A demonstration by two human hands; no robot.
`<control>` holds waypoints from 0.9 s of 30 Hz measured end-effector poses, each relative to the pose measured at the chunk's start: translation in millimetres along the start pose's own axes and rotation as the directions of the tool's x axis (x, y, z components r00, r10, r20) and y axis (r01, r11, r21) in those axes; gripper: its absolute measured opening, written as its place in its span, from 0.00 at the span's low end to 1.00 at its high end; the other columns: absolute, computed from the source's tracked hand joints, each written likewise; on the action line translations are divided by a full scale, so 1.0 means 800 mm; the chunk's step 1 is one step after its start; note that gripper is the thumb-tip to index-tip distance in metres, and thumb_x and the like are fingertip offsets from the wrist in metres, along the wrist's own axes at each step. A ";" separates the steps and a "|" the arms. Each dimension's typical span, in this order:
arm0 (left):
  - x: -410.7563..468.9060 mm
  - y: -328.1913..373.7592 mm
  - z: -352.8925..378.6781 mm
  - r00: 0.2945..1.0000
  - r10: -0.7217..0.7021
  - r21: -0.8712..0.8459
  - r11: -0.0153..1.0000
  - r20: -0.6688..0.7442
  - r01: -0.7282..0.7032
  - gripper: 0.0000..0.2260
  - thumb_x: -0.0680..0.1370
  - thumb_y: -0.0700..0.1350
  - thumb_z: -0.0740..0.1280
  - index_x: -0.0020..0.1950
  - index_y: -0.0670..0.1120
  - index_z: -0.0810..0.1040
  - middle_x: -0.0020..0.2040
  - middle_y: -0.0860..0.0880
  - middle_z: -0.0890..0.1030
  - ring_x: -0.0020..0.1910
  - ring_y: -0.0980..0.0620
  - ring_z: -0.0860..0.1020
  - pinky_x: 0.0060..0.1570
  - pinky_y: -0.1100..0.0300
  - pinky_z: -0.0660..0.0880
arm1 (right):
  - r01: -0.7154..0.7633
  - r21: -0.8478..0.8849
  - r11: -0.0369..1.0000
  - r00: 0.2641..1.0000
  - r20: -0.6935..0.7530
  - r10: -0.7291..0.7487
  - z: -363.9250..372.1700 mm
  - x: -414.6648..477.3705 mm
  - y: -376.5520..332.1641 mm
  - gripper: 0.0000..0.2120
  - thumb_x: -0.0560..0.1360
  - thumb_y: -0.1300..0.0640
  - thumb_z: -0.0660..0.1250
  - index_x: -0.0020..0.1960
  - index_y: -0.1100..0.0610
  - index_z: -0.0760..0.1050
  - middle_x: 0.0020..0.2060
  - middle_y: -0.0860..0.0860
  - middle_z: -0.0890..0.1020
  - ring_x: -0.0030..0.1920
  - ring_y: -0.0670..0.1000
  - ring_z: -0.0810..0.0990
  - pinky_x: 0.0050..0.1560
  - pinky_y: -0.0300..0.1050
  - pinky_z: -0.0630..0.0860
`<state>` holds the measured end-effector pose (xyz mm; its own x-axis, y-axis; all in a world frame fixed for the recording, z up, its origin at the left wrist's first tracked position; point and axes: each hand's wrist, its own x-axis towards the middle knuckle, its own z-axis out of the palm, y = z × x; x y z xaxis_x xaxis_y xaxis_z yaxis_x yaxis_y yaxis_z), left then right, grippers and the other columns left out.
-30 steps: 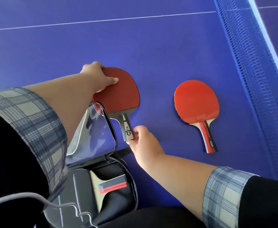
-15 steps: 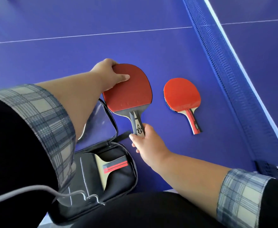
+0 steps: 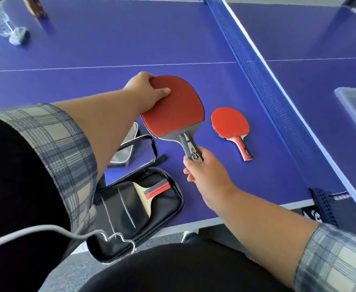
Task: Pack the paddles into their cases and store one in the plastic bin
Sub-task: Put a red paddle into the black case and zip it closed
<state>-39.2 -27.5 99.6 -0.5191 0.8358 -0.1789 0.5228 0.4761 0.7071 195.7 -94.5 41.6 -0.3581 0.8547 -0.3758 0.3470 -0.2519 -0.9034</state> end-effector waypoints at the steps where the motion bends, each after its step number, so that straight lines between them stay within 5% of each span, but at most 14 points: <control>1: -0.004 0.007 -0.010 1.000 0.013 -0.002 1.000 -0.019 -0.013 0.29 0.74 0.60 0.71 0.72 0.51 0.70 0.63 0.51 0.75 0.56 0.50 0.75 0.53 0.57 0.71 | 0.020 0.021 1.000 1.000 -0.010 -0.020 0.002 -0.004 -0.008 0.08 0.79 0.57 0.64 0.57 0.51 0.77 0.38 0.45 0.79 0.30 0.39 0.76 0.33 0.33 0.74; 9: -0.057 0.006 -0.054 0.993 0.032 -0.030 0.999 -0.116 -0.036 0.30 0.75 0.60 0.70 0.73 0.50 0.69 0.66 0.50 0.75 0.61 0.48 0.76 0.53 0.57 0.70 | 0.086 0.162 0.983 0.996 -0.039 -0.080 0.010 -0.030 -0.018 0.08 0.79 0.52 0.65 0.56 0.49 0.77 0.44 0.45 0.82 0.36 0.45 0.78 0.41 0.43 0.76; 20: -0.121 -0.118 -0.048 0.982 -0.159 -0.062 0.986 -0.103 0.153 0.27 0.77 0.59 0.68 0.73 0.48 0.70 0.64 0.49 0.77 0.59 0.46 0.77 0.56 0.55 0.73 | -0.048 0.164 0.985 0.994 0.106 0.030 0.059 -0.055 0.033 0.08 0.82 0.54 0.62 0.58 0.52 0.77 0.48 0.49 0.81 0.35 0.45 0.76 0.38 0.42 0.74; 24: -0.147 -0.147 -0.056 0.972 -0.207 -0.091 0.976 -0.115 0.197 0.18 0.82 0.51 0.63 0.70 0.47 0.73 0.55 0.50 0.78 0.51 0.49 0.76 0.51 0.58 0.70 | -0.128 0.193 0.973 0.986 0.129 0.104 0.069 -0.044 0.041 0.08 0.81 0.55 0.64 0.59 0.53 0.76 0.49 0.51 0.81 0.35 0.45 0.75 0.38 0.43 0.74; 27: -0.172 -0.176 -0.059 0.953 -0.275 -0.161 0.954 -0.129 0.253 0.15 0.81 0.48 0.62 0.68 0.50 0.77 0.55 0.50 0.81 0.54 0.47 0.79 0.54 0.57 0.74 | -0.207 0.296 0.933 0.978 0.089 0.189 0.072 -0.027 0.040 0.13 0.80 0.57 0.68 0.63 0.55 0.72 0.46 0.51 0.81 0.34 0.46 0.76 0.38 0.42 0.74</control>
<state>-73.2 -222.5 57.0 -0.7256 0.6302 -0.2761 0.2585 0.6216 0.7394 164.9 -147.4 9.3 -0.3614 0.7478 -0.5570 0.1418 -0.5463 -0.8255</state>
